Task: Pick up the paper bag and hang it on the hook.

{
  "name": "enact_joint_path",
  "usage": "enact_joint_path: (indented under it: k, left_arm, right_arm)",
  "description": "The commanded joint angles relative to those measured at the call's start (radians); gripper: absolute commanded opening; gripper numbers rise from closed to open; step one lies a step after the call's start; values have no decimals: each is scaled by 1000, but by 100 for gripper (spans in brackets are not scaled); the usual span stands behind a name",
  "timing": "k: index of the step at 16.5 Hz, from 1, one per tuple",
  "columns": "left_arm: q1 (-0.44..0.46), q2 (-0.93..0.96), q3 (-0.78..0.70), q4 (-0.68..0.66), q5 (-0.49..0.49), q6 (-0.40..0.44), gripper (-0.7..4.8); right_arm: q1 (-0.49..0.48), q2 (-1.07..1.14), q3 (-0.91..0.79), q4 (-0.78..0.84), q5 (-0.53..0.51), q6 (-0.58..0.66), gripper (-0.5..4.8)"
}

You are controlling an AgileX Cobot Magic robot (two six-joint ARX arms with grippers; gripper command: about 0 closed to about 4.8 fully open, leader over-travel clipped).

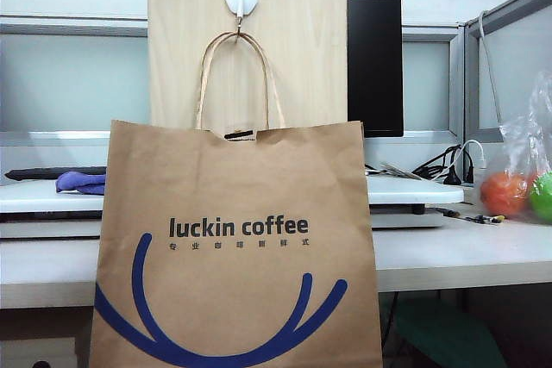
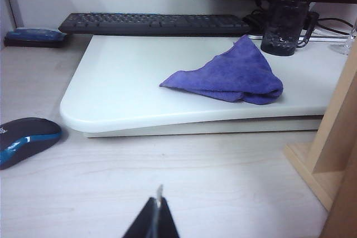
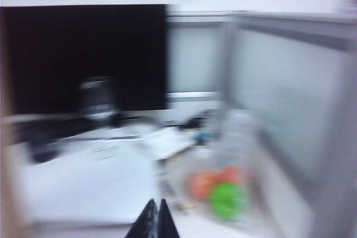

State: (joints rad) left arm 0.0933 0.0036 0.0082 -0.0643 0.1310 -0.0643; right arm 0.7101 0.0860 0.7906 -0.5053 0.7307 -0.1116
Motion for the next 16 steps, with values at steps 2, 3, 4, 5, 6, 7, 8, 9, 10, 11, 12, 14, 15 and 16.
enact_joint_path:
  k: [2, 3, 4, 5, 6, 7, 8, 9, 10, 11, 12, 14, 15, 16]
  left_arm:
    - [2, 0, 1, 13, 4, 4, -5]
    - [1, 0, 1, 13, 5, 4, -5]
    - [1, 0, 1, 12, 4, 4, -5]
    - [2, 0, 1, 12, 4, 4, -6]
    - [1, 0, 1, 13, 5, 3, -6]
    - [1, 0, 1, 12, 5, 4, -5]
    - [1, 0, 1, 12, 4, 4, -5]
    - [2, 0, 1, 12, 4, 4, -6]
    - [2, 0, 1, 13, 4, 4, -6]
    - [2, 0, 1, 12, 4, 4, -6]
    - [2, 0, 1, 13, 4, 4, -6]
    - [2, 0, 1, 12, 4, 3, -6]
    - [2, 0, 1, 12, 4, 4, -6]
    - [2, 0, 1, 12, 4, 3, -6]
  right_arm:
    - [-507, -5, -245, 225, -369, 5, -1]
    - [-611, -3, -327, 290, -537, 2, -1]
    - [-707, -4, -423, 379, -682, 5, -1]
    - [-763, -9, -484, 427, -767, 14, -1]
    - [-800, -18, -528, 459, -806, 19, -1]
    - [-828, -29, -574, 488, -798, 34, -1]
    - [-841, -42, -605, 504, -791, 41, -1]
    - [-851, -54, -636, 520, -788, 43, -1]
    - [-855, -60, -661, 535, -785, 46, -1]
    - [-855, -60, -688, 559, -785, 53, -1]
    - [-854, -60, -714, 574, -785, 60, -1]
    - [-850, -60, -756, 588, -785, 82, -1]
    - [-850, -60, -775, 588, -785, 94, -1]
    - [-850, -60, -787, 579, -785, 97, -1]
